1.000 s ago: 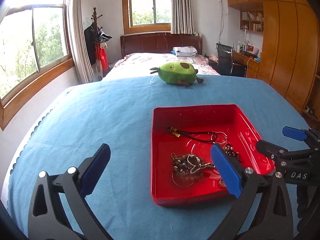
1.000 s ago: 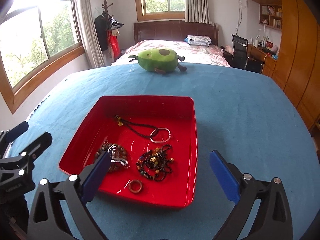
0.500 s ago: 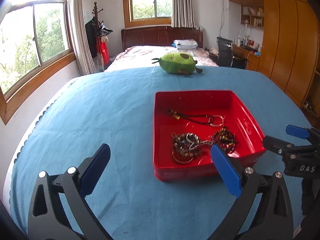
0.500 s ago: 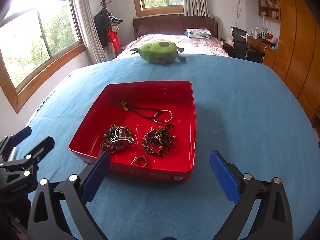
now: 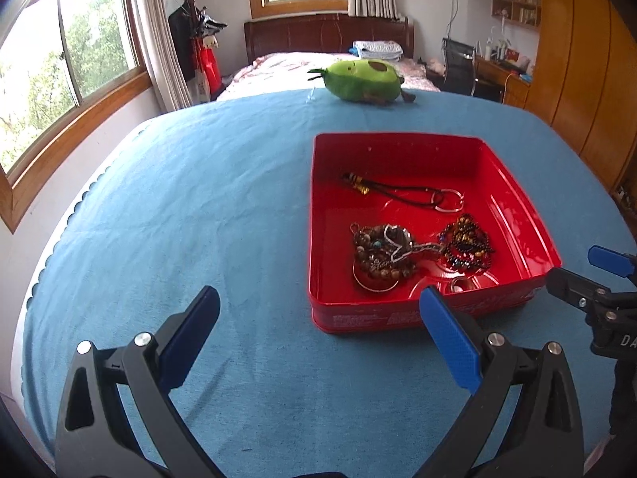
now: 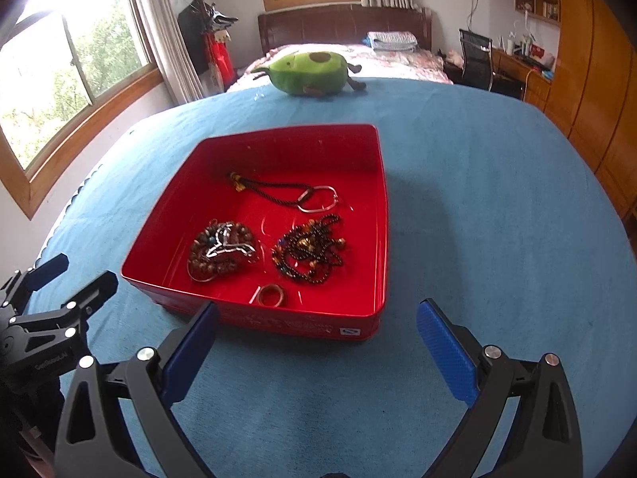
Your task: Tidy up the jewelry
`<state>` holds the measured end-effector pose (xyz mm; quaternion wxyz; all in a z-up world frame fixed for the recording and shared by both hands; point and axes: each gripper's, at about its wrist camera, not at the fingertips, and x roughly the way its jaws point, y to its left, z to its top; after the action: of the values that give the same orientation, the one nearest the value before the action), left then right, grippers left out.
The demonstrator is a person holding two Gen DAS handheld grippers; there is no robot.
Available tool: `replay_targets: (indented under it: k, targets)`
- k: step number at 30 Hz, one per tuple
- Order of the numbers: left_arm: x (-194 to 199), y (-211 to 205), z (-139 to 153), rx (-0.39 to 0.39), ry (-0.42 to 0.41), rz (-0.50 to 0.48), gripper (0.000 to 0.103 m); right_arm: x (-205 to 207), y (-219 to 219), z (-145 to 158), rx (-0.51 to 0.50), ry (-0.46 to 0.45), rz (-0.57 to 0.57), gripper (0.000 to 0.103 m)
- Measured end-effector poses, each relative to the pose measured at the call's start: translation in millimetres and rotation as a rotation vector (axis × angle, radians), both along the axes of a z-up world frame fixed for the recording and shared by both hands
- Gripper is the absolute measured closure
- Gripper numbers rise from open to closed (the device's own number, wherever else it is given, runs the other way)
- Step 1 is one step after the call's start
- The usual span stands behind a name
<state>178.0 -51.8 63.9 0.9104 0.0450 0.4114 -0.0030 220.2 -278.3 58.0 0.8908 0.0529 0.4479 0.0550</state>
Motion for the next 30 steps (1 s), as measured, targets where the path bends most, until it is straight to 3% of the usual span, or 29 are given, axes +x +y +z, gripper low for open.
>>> replay_targets:
  k: [30]
  targets:
    - [5.3,0.8,-6.8,-0.018,0.031,-0.007,0.003,-2.4,4.4,-8.3,0.005,0.017,0.017,0.004]
